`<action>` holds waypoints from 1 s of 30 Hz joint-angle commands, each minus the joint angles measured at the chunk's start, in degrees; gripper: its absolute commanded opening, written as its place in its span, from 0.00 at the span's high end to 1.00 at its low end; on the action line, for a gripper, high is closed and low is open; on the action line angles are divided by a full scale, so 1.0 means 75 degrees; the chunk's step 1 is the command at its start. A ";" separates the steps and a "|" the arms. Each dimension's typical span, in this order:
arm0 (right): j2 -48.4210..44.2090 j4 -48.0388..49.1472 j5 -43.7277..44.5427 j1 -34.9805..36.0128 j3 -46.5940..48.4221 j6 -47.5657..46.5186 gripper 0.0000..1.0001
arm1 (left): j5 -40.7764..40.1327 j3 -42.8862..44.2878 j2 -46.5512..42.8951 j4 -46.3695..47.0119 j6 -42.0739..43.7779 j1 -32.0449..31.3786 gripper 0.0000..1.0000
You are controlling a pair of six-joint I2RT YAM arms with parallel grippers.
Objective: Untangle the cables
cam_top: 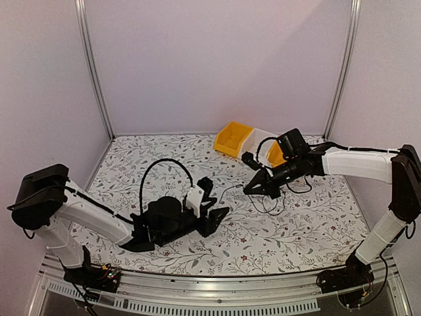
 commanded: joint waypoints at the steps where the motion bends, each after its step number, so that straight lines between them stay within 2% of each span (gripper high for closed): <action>1: 0.0028 0.0388 0.0116 0.0052 0.0004 0.0515 1.00 | -0.1749 0.0437 0.0517 0.0876 -0.0214 -0.0525 0.48; 4: 0.0055 0.0491 0.0067 0.0052 -0.0055 0.0631 1.00 | -0.2103 0.0993 0.1154 0.1176 -0.0483 -0.0551 0.49; 9: -0.0018 0.0616 0.0068 0.0052 -0.0112 0.0825 1.00 | -0.2387 0.1346 0.1521 0.1846 -0.0648 -0.0343 0.67; 12: -0.0090 0.0677 0.0052 0.0053 -0.0166 0.0853 1.00 | -0.2537 0.1538 0.1546 0.1606 -0.1024 -0.0118 0.69; 19: -0.0190 0.0693 -0.0030 0.0052 -0.0219 0.0847 1.00 | -0.1990 0.1930 0.1851 0.1688 -0.0918 0.0113 0.55; 24: -0.0225 0.0729 -0.0123 0.0052 -0.0219 0.0959 1.00 | -0.1929 0.2123 0.1973 0.1676 -0.0718 0.0107 0.54; 29: -0.0137 0.0789 -0.0161 -0.0001 -0.0187 0.1194 1.00 | -0.1956 0.1439 0.1535 0.1796 -0.0187 -0.0166 0.45; 30: -0.0123 0.0791 -0.0187 -0.0016 -0.0175 0.1222 1.00 | -0.2017 0.1240 0.1423 0.1794 -0.0123 -0.0226 0.38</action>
